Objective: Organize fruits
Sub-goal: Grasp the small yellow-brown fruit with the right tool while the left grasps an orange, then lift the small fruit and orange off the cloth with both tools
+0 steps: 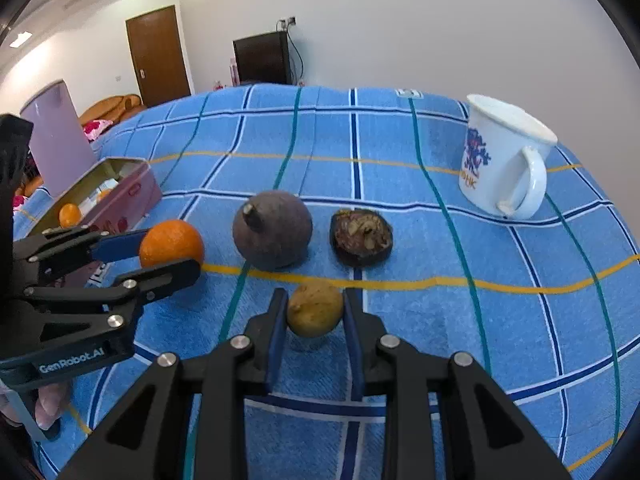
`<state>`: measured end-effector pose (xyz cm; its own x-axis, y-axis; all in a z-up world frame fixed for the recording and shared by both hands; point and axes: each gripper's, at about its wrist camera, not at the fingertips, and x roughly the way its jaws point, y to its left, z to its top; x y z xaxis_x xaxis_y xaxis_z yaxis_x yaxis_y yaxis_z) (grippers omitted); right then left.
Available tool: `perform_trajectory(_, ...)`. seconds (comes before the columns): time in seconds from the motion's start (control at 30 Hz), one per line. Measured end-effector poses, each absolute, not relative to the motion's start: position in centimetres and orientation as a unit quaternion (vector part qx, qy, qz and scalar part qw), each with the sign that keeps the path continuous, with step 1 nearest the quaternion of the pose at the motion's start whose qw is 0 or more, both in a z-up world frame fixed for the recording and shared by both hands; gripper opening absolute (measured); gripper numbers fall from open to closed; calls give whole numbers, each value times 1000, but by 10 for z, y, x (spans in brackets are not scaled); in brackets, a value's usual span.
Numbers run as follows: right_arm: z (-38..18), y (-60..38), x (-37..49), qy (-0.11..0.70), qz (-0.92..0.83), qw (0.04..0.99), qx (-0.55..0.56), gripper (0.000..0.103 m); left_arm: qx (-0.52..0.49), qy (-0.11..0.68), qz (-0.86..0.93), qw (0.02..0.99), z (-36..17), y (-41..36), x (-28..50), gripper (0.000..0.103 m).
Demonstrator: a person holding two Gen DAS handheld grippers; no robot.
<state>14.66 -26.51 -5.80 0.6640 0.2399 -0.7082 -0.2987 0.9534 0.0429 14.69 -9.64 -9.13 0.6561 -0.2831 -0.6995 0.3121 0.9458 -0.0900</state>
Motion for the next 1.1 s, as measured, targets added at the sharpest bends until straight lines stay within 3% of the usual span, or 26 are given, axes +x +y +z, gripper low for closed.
perform_trajectory(1.1, -36, -273, 122, 296, 177, 939, -9, 30, 44, 289, -129, 948, -70, -94, 117, 50)
